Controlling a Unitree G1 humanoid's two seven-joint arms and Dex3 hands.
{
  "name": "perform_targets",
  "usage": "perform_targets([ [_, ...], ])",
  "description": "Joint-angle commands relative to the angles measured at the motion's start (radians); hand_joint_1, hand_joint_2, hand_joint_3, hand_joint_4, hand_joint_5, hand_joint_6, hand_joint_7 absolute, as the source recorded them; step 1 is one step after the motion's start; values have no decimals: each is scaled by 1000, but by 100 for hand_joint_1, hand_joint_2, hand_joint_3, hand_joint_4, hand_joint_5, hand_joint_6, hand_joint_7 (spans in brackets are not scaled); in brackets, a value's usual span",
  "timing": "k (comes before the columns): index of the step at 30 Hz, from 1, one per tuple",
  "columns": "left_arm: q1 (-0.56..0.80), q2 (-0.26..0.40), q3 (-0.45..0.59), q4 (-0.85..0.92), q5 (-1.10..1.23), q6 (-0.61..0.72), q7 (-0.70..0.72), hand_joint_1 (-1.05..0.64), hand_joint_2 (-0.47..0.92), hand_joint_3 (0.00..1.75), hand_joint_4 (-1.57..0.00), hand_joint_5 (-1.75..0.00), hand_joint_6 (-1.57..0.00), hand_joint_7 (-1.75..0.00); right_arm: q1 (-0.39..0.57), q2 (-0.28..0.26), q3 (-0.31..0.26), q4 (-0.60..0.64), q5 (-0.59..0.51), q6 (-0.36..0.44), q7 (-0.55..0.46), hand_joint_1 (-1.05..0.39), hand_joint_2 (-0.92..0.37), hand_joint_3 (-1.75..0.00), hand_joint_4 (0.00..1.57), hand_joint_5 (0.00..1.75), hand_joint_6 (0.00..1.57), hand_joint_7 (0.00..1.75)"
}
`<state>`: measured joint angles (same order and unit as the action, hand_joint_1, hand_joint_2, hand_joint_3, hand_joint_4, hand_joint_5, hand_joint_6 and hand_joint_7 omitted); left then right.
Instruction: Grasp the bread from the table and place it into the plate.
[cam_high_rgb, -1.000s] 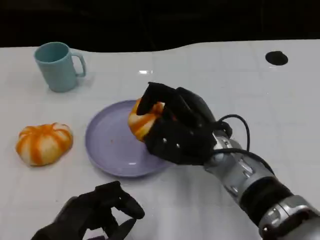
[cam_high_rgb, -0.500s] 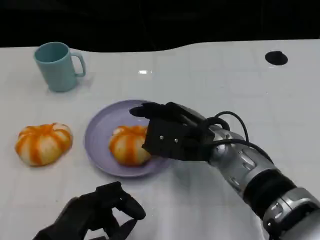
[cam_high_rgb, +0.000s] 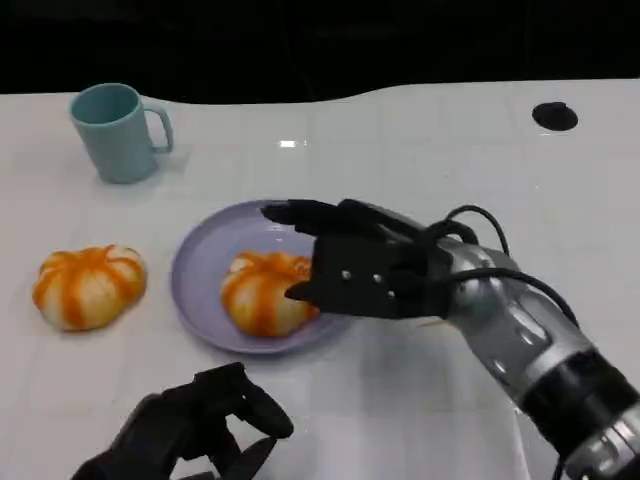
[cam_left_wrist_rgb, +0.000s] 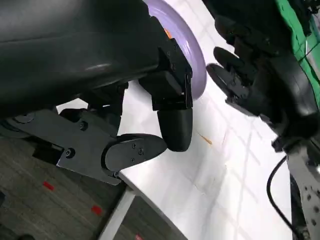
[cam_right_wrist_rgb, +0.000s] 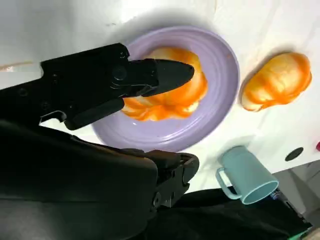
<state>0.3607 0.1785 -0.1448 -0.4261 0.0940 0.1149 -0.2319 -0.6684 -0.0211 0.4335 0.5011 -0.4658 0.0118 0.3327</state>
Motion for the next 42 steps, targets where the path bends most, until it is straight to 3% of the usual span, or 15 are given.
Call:
perform_targets([
  [1, 5, 2, 2, -7, -5, 10, 6, -25, 82, 62, -63, -175, -63, -127, 101, -66, -24, -197, 20, 31, 29, -70, -92, -37, 12, 21, 20, 4],
  [8, 1, 3, -3, 0, 0, -1, 8, -24, 81, 65, -65, -175, -62, -128, 261, -126, -76, -426, 70, 45, 27, -63, -92, -32, 23, 29, 29, 6],
  [14, -3, 3, -8, -5, 5, 11, 9, -23, 81, 66, -65, -175, -62, -128, 416, -159, -161, -529, 135, -77, -51, -53, -92, -23, 41, 48, 50, 14],
  [21, -5, -1, -8, -7, 0, 19, 8, -24, 80, 67, -65, -175, -62, -127, 544, -217, -236, -610, 194, -142, -53, -38, -92, -19, 56, 71, 64, 22],
  [26, -8, 1, -7, -10, 1, 26, 6, -23, 81, 66, -64, -175, -63, -126, 628, -254, -295, -615, 219, -259, -91, -19, -90, -12, 63, 107, 81, 45],
  [27, -7, 1, -6, -12, -1, 28, 6, -23, 81, 66, -63, -175, -63, -126, 642, -259, -307, -612, 222, -283, -99, -14, -86, -18, 66, 117, 82, 59],
  [30, -6, 3, -5, -12, 0, 28, 4, -24, 81, 66, -63, -175, -63, -126, 692, -281, -343, -628, 213, -312, -118, -8, -61, -72, 71, 133, 79, 92],
  [31, -7, 6, -4, -12, 2, 26, 4, -24, 81, 65, -64, -175, -63, -125, 711, -290, -356, -635, 215, -323, -121, -4, -54, -90, 74, 147, 81, 102],
  [34, -7, 7, -2, -19, -2, 36, 2, -25, 81, 65, -64, -175, -63, -125, 756, -309, -389, -645, 227, -356, -126, 5, -44, -119, 81, 168, 84, 116],
  [38, -7, 6, 2, -21, -12, 46, 0, -24, 81, 64, -64, -175, -64, -124, 796, -333, -417, -655, 214, -386, -132, 7, -35, -136, 85, 174, 86, 125],
  [42, -9, 8, 5, -18, -13, 44, 0, -24, 81, 64, -64, -175, -64, -124, 836, -357, -432, -693, 173, -378, -136, 6, -29, -141, 90, 175, 87, 129],
])
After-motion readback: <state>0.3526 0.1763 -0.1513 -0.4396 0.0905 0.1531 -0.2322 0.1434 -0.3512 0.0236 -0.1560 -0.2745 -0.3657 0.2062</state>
